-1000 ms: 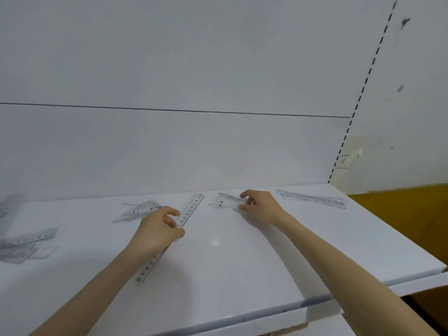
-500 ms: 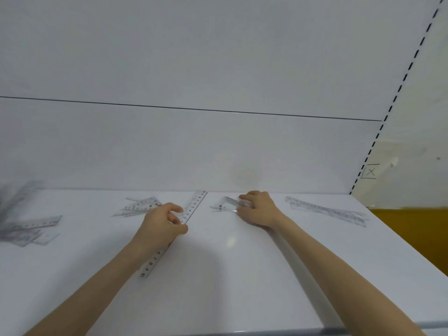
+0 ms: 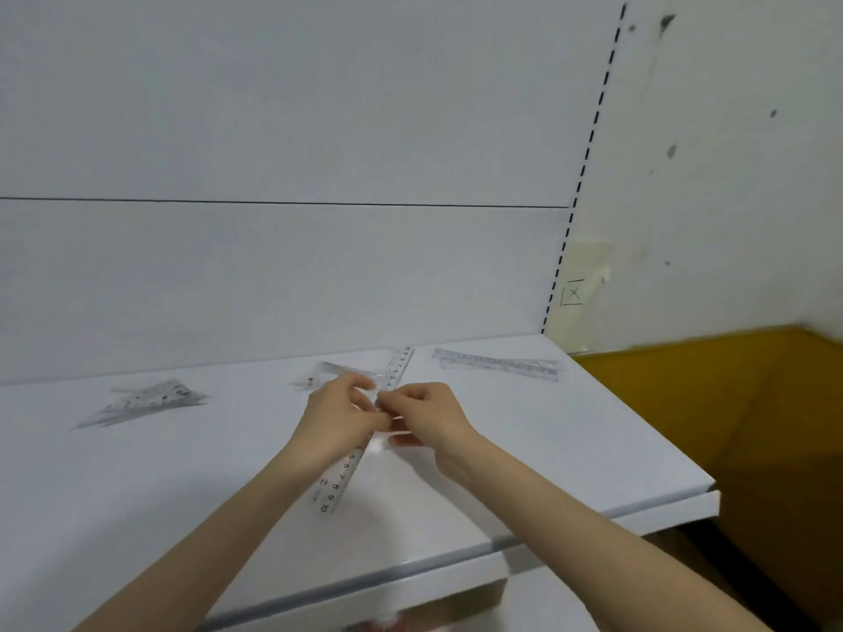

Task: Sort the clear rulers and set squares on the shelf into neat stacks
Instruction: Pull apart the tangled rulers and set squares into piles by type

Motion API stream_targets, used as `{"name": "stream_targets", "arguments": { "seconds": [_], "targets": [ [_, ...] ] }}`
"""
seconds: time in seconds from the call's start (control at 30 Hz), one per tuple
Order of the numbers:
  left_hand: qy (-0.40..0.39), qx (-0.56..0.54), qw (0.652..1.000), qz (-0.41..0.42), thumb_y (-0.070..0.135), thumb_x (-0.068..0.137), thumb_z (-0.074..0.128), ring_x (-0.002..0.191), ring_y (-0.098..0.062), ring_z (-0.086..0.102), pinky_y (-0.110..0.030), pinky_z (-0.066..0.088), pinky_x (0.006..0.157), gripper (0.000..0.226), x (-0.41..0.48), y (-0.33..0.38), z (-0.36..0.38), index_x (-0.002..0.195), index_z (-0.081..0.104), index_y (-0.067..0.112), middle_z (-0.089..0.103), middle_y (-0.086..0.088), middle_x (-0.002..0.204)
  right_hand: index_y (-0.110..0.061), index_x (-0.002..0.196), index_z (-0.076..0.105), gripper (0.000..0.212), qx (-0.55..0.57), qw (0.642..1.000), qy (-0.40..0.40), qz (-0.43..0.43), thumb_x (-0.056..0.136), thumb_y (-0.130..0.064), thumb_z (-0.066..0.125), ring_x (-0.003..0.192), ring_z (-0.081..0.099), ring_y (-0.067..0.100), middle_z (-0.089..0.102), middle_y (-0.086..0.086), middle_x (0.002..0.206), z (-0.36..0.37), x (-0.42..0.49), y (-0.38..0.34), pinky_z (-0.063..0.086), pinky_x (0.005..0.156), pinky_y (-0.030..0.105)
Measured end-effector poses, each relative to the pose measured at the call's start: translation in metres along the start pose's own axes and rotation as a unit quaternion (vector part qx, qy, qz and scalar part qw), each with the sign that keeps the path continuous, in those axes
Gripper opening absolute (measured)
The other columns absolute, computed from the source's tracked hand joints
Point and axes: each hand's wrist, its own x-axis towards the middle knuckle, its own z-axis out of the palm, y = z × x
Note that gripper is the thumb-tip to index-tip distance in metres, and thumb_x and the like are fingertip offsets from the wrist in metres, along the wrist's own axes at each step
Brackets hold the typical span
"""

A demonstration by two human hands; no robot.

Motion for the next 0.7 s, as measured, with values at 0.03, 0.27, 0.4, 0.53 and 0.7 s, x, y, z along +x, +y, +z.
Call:
{"name": "stream_targets", "arguments": {
  "seconds": [0.03,0.27,0.4,0.53,0.7],
  "targets": [
    [-0.017,-0.001,1.000,0.013,0.017,0.072,0.078,0.051,-0.009,0.060,-0.019,0.044,0.053,0.046,-0.002,0.004,0.011,0.112,0.057,0.018,0.065,-0.002,0.089,-0.009,0.071,0.064,0.015,-0.002,1.000,0.012,0.013,0.086,-0.011,0.061,0.071,0.066,0.021,0.068,0.011,0.081,-0.011,0.000,0.002,0.056,0.061,0.027],
    [-0.056,0.197,0.972,0.118,0.035,0.087,0.060,0.076,-0.003,0.057,-0.020,0.046,0.070,0.024,-0.010,0.004,0.028,0.110,0.054,0.030,0.058,0.012,0.096,-0.013,0.080,0.060,0.024,-0.089,0.991,0.053,0.082,0.095,-0.008,0.041,0.054,0.056,0.015,0.059,0.003,0.066,-0.111,0.020,-0.005,0.047,0.053,0.022],
    [-0.031,0.287,0.950,0.116,0.035,0.088,0.055,0.084,-0.003,0.053,-0.025,0.045,0.079,0.023,-0.013,-0.009,0.007,0.111,0.052,0.033,0.052,0.017,0.099,-0.015,0.097,0.071,0.020,-0.341,0.937,0.073,-0.027,0.095,-0.024,0.053,0.078,0.052,0.017,0.058,-0.005,0.076,-0.160,0.069,-0.008,0.041,0.063,0.023],
    [0.008,0.400,0.913,0.083,0.037,0.092,0.049,0.088,-0.003,0.049,-0.021,0.038,0.073,0.022,-0.018,-0.031,-0.025,0.113,0.049,0.036,0.049,0.018,0.100,-0.018,0.121,0.057,0.043,-0.457,0.887,-0.001,-0.072,0.082,-0.026,0.072,0.087,0.053,0.017,0.060,0.000,0.094,-0.173,0.096,-0.010,0.040,0.071,0.024],
    [0.046,0.353,0.934,0.024,0.027,0.086,0.059,0.077,-0.002,0.054,-0.028,0.048,0.075,0.012,-0.029,-0.049,-0.061,0.097,0.060,0.032,0.057,0.015,0.087,-0.021,0.121,0.064,0.038,-0.484,0.868,-0.031,-0.106,0.083,-0.019,0.067,0.091,0.056,0.010,0.065,-0.006,0.108,-0.170,0.107,-0.001,0.036,0.059,-0.001]
  ]
}}
